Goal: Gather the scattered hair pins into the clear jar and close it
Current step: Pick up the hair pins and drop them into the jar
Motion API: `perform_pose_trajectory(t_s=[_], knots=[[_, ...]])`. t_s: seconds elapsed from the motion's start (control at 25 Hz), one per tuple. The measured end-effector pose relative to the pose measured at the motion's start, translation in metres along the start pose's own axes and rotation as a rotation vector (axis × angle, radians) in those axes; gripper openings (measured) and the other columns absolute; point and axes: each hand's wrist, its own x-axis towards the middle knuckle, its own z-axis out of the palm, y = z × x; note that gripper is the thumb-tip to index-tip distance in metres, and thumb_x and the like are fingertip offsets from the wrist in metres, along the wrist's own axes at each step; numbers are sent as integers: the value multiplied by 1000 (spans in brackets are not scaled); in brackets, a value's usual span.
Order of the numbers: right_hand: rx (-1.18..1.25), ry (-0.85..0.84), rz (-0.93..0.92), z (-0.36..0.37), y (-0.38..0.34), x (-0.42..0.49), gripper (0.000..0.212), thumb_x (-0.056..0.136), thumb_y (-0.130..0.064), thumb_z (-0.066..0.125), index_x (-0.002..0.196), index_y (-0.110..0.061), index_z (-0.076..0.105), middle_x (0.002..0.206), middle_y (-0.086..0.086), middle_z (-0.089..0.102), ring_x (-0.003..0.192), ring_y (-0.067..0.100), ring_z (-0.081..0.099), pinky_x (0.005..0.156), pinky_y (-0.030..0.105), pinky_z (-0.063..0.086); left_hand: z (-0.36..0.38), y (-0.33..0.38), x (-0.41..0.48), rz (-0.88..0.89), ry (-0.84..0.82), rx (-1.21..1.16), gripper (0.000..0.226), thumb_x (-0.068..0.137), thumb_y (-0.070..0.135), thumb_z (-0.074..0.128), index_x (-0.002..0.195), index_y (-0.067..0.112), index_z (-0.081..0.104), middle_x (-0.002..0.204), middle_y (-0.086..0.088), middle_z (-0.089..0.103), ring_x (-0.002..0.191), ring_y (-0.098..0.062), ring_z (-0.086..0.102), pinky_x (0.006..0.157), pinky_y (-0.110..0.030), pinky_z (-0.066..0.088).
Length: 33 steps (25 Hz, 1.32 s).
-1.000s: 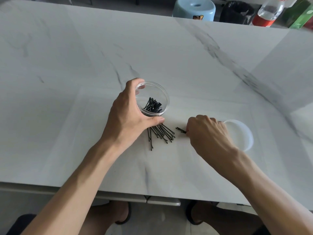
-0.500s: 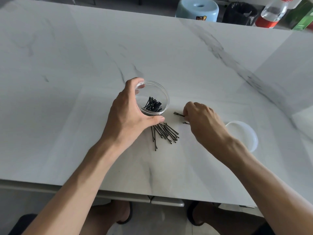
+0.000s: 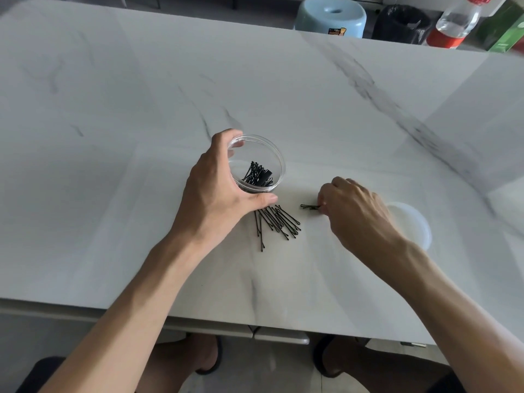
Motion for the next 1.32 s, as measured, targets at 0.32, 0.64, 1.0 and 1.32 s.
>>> perform_pose_trajectory(t_s=[0.32, 0.64, 1.0, 1.32], knots=[[600, 418, -115, -45, -27, 17, 1, 87, -12, 65, 88, -13, 66, 72, -2, 64, 62, 17, 51, 59, 34, 45, 6, 0, 1, -6, -11, 22, 96, 52, 33, 92, 133, 27, 41, 132, 14, 55, 123, -7, 50, 96, -21, 38], [788, 406, -37, -51, -45, 26, 9, 83, -8, 68, 88, -13, 74, 72, -11, 62, 62, 3, 55, 62, 7, 39, -2, -3, 0, -10, -3, 8, 95, 52, 31, 92, 132, 27, 41, 131, 13, 56, 122, -7, 51, 95, -20, 39], [359, -255, 164, -18, -47, 11, 8, 78, -21, 75, 84, -19, 71, 88, 3, 70, 83, 28, 64, 70, 34, 54, -12, -9, 1, -7, 43, 24, 94, 55, 33, 91, 134, 26, 40, 133, 12, 55, 121, -7, 50, 91, -7, 34], [5, -144, 30, -25, -53, 1, 11, 86, -2, 54, 84, -11, 60, 80, 3, 57, 72, 28, 52, 60, 33, 38, -12, -9, 1, -6, 35, 23, 94, 56, 32, 91, 133, 27, 39, 133, 13, 54, 123, -6, 49, 90, -5, 31]])
